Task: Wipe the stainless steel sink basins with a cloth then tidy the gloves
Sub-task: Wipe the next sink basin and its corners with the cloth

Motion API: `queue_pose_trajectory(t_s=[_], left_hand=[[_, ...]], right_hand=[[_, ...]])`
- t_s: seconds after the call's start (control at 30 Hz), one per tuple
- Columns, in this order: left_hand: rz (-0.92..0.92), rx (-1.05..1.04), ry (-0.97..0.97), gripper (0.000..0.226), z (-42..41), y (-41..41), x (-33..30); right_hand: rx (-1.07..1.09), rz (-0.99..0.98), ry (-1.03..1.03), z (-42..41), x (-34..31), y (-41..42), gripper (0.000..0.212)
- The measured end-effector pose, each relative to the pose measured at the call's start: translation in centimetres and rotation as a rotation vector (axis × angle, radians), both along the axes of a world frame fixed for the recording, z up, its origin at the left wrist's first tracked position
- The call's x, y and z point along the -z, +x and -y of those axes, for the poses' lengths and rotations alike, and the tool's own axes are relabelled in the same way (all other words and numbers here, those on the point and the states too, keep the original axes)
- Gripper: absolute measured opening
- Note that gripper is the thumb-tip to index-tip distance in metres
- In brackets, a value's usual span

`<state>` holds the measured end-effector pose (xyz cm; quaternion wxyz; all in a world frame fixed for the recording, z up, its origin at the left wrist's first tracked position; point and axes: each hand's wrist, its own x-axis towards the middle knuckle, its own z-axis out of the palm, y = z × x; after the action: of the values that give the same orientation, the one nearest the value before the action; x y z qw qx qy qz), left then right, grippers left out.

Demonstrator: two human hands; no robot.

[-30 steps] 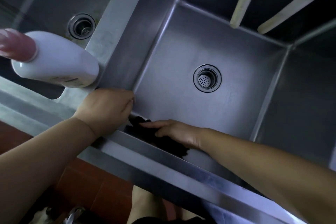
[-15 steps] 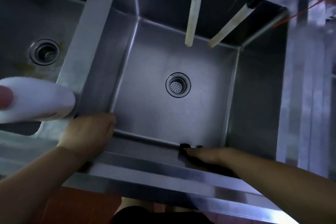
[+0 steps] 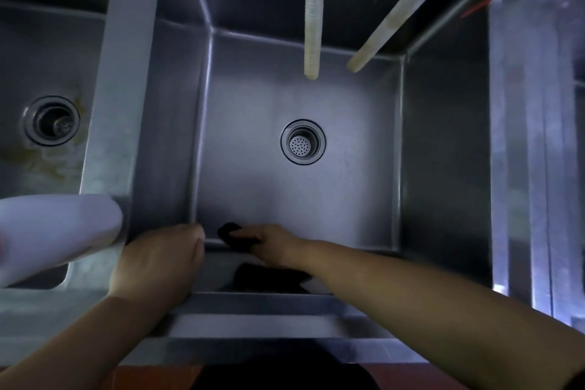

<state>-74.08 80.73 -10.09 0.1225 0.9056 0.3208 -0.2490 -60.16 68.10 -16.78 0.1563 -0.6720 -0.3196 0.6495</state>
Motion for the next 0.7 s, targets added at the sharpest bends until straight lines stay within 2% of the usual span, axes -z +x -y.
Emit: queue_pose_trajectory(t_s=[0.13, 0.23, 0.33, 0.4, 0.53, 0.57, 0.7], left_hand=[[-0.068, 0.055, -0.015, 0.028, -0.1, 0.1, 0.6], [-0.154, 0.136, -0.147, 0.023, -0.4, 0.8, 1.5], [-0.262, 0.376, -0.077, 0.017, 0.0, 3.8, 3.0], [-0.215, 0.446, -0.109, 0.019, 0.7, 6.7, 4.8], [-0.039, 0.536, -0.365, 0.021, 3.0, 11.6, 10.3], [-0.025, 0.608, -0.387, 0.023, 3.6, 12.3, 11.6], [0.003, 1.117, -0.386, 0.027, 5.1, 13.7, 15.3]], right_hand=[[-0.132, 0.125, 0.104, 1.4, 0.8, 2.4, 0.055], [-0.221, 0.277, 0.139, 3.8, 0.8, 5.3, 0.051], [-0.213, 0.441, 0.108, 6.6, -0.7, 9.4, 0.041], [-0.298, 0.605, 0.086, 8.7, -2.0, 12.6, 0.038], [-0.632, 0.868, 0.053, 12.2, -5.1, 17.9, 0.04], [-0.71, 0.919, 0.057, 12.8, -5.9, 19.0, 0.039], [-0.844, 1.088, 0.195, 14.3, -8.9, 22.6, 0.028]])
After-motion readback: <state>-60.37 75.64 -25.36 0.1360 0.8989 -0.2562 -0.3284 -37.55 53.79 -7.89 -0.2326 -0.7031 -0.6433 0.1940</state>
